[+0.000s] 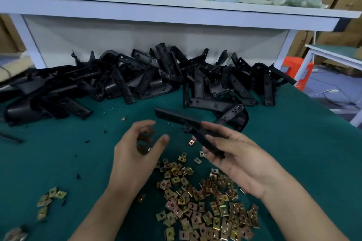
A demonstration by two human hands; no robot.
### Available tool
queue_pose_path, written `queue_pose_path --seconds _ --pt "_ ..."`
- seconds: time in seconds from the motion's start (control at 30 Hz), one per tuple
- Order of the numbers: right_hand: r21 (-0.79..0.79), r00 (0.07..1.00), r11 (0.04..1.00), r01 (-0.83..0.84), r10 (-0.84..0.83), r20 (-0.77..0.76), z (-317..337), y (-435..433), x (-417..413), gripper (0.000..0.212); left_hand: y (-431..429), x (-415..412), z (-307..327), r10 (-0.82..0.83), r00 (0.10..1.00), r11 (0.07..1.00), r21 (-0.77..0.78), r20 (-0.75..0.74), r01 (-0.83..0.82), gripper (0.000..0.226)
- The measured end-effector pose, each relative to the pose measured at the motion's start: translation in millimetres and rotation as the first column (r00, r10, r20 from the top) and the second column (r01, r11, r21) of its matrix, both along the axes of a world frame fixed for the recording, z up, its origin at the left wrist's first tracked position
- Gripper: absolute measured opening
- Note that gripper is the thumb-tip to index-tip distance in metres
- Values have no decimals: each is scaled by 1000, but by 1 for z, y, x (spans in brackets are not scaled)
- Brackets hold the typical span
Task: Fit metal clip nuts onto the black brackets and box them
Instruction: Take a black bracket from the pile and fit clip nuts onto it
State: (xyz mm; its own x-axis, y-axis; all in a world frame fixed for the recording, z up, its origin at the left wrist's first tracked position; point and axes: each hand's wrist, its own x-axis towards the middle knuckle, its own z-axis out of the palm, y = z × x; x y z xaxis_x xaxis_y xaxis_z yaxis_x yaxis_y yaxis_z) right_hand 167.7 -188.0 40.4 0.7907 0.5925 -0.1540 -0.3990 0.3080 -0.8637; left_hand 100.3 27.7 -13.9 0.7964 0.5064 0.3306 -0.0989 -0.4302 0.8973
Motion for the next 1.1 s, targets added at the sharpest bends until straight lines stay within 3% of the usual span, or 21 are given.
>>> queue_pose_path --seconds 0.07,0.13,0.2,0.3,0.37,0.43,0.47,0.5,0.53,0.57,0.63,0.7,0.9,1.1 --pt "124 987 991 -51 69 -142 -1 5 -4 31 -3 -2 1 -118 993 993 -23 -4 118 65" --pt "207 964 974 -86 134 -231 -1 9 -8 29 -6 -4 3 -205 977 972 -103 55 210 76" --pt "260 940 960 -109 185 -288 -2 10 -12 26 -11 -5 6 -259 956 918 -273 135 287 67" --pt "268 912 940 -209 287 -295 -2 14 -22 35 -23 -6 9 -423 877 709 -520 227 476 54" --pt "130 933 952 -276 298 -203 -3 20 -28 37 -25 -7 12 -451 846 570 -638 284 518 45" --pt "-160 978 966 -206 206 -16 -6 19 -29 24 -21 -6 16 -404 852 469 -725 332 504 24" --pt "-356 972 933 -63 139 191 -7 16 -25 16 -17 -5 17 -341 869 411 -775 358 481 20" --pt "-519 888 844 134 130 441 -6 9 -19 12 -13 -5 18 -266 893 365 -820 362 441 18" --pt "-608 755 745 275 224 617 -4 1 -12 13 -8 -3 18 -201 918 347 -851 342 393 15" --pt "-691 646 657 301 392 655 -3 -8 -6 19 -4 -1 18 -158 937 344 -872 313 349 14" --pt "-881 539 442 171 706 459 -3 -20 1 44 -1 2 16 -115 952 323 -896 283 305 23" --pt "-938 495 324 124 799 341 -8 -23 1 54 1 4 14 -93 957 296 -910 274 290 38" --pt "-889 481 408 208 749 456 -11 -20 1 29 2 5 10 -143 953 267 -917 267 297 58" --pt "-882 476 432 189 745 467 -11 -24 0 24 1 5 9 -252 938 319 -894 239 314 26"
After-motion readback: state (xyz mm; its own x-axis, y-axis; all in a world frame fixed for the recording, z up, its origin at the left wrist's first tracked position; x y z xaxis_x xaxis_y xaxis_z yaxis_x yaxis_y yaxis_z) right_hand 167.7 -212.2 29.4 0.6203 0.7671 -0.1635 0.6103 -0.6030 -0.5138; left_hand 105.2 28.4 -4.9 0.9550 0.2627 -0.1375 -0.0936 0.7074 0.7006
